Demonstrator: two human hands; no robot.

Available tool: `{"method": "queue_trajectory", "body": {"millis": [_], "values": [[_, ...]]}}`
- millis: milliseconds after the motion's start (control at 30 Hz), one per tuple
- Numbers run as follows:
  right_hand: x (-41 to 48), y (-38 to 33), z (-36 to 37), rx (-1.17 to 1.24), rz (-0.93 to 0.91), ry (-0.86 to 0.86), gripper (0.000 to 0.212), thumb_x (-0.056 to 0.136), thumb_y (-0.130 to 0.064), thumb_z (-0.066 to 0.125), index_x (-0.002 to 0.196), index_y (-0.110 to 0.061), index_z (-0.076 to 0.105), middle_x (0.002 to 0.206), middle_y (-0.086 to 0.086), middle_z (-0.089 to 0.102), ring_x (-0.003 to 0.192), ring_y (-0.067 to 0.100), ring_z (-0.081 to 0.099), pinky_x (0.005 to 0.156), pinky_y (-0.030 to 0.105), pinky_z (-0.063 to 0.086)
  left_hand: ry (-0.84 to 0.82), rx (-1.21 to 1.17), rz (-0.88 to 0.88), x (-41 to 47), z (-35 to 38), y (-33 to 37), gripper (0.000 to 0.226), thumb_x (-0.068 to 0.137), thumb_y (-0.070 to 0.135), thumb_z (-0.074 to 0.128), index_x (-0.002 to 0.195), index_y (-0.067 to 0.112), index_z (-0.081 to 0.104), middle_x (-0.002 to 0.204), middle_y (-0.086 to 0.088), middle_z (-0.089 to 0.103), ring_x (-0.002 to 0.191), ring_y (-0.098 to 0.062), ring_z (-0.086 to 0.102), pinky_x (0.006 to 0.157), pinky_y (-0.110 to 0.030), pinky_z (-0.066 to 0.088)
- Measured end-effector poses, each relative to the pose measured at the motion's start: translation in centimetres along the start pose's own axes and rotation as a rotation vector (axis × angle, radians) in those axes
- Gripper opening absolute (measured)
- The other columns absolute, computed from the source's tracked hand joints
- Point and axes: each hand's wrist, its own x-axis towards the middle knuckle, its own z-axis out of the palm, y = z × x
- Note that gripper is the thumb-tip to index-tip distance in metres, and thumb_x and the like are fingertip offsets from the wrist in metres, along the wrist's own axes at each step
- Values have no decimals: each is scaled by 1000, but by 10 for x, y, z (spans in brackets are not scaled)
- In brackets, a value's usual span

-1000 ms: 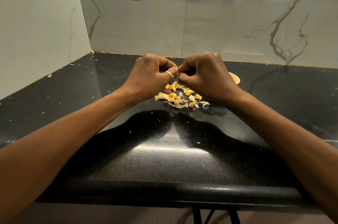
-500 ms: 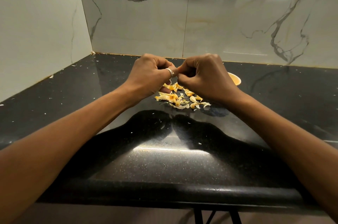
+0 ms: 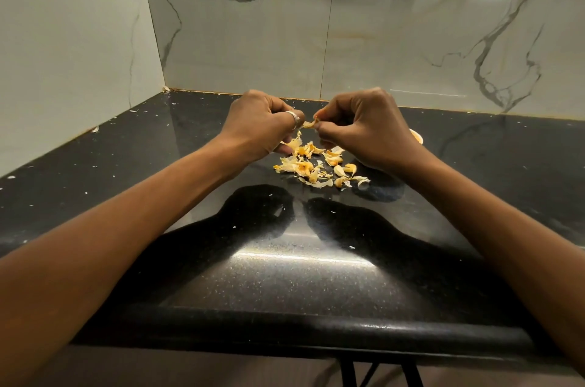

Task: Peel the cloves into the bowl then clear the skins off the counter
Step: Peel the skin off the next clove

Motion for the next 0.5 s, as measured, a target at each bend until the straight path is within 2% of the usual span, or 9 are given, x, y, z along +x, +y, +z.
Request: {"method": "queue_trajectory", "body": {"millis": [167,333,500], "values": [[3,2,-5,68,42,16,5,89,-8,74,91,-12,72,79,1,73,67,8,73,69,28,63,26,-12,-36,3,-5,0,14,94,13,64,84,8,72,80,-14,67,66,-16,65,60,-29,59],[3,4,-6,72,53,8,6,90,-8,73,93,-12,71,80,4,74,69,12,74,72,35,63,13,18,-28,1,-2,0,12,93,16,67,92,7,74,89,-15,70,75,-18,68,58,-25,58],[5,7,-7,78,72,38,5,89,-8,74,93,-6,74,79,7,75,69,17,75,72,44,63,31,7,-6,2,-2,0,11,91,18,70,93,9,74,93,-11,71,76,-15,67,61,-31,60]]}}
